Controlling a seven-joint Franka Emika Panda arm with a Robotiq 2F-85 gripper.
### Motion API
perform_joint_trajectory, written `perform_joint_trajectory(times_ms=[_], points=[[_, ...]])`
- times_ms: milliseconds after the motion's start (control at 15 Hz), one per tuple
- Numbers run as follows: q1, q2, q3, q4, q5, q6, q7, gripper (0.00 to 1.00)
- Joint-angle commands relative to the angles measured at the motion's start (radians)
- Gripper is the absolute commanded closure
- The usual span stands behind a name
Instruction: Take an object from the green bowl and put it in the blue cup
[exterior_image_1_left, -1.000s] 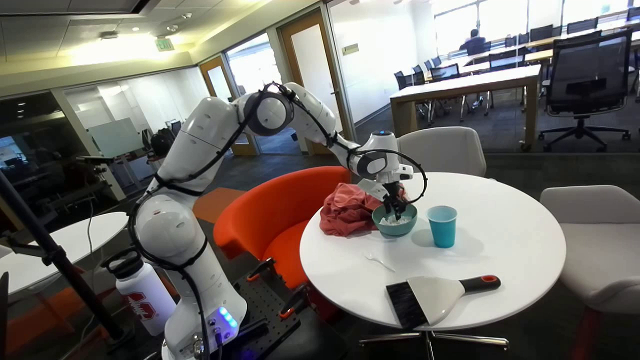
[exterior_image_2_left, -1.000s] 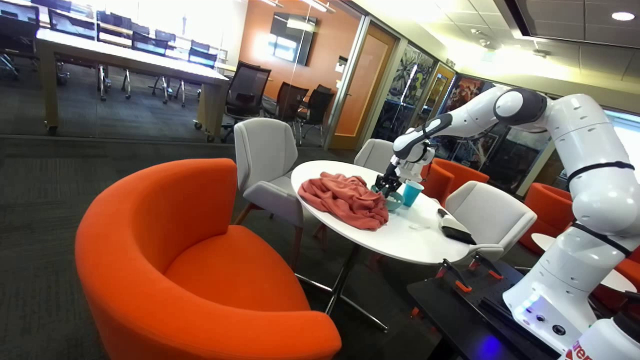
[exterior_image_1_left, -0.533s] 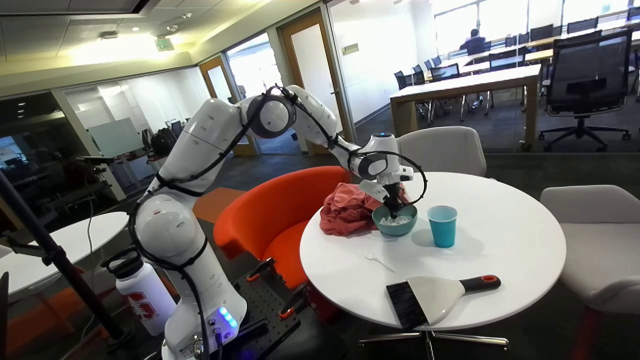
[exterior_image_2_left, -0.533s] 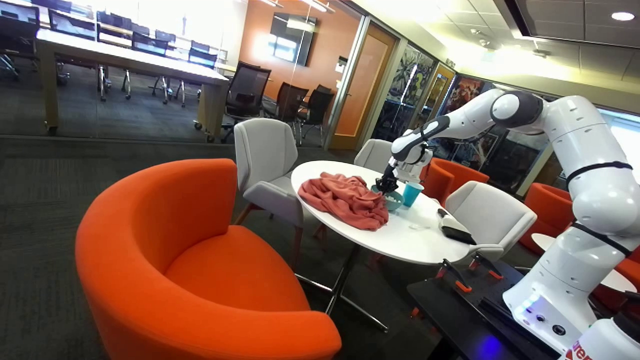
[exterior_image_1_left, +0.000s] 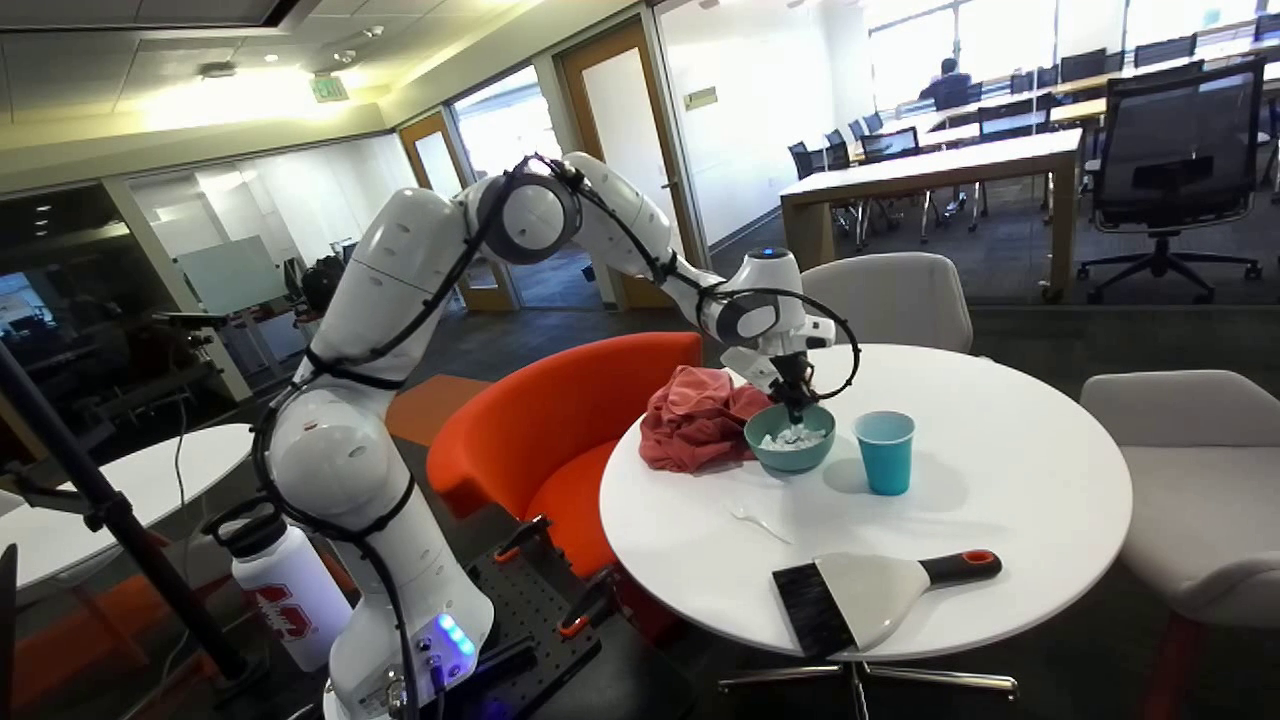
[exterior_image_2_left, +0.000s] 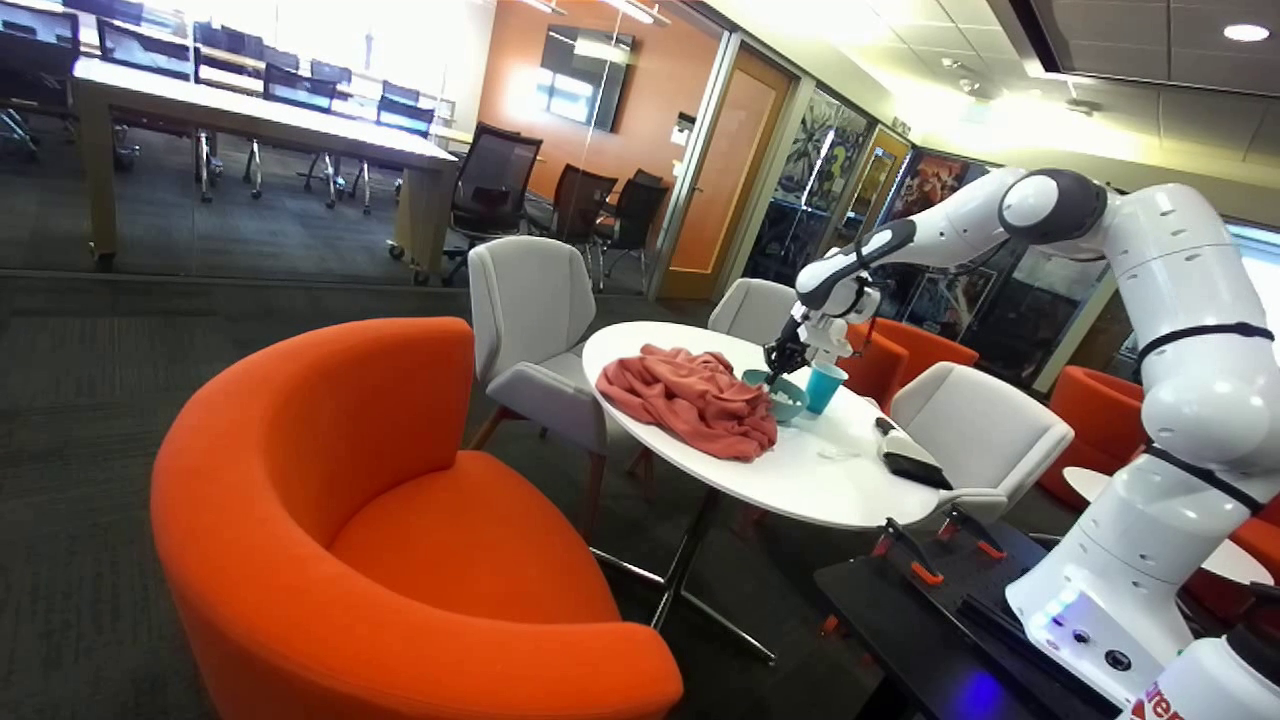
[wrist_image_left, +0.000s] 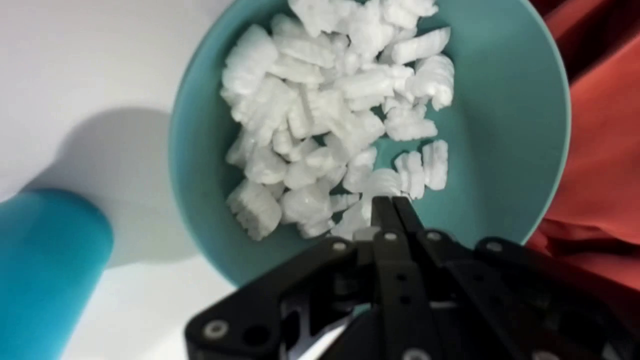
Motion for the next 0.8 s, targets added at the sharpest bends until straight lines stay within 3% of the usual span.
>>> perform_joint_trajectory(times_ms=[0,267,467,733], points=[[-0.084,-0.213,0.057,-0.199,0.069,0.032,-0.055,0.99],[-0.146,-0.392,0.063,-0.332,0.156,0.039,-0.115,0.99],[-0.158,-0.484,0.01,-0.388,0.179,0.045,-0.103,0.99],[-0.158,-0.513,-0.084,-0.396,0.151,0.056,-0.058,0.99]])
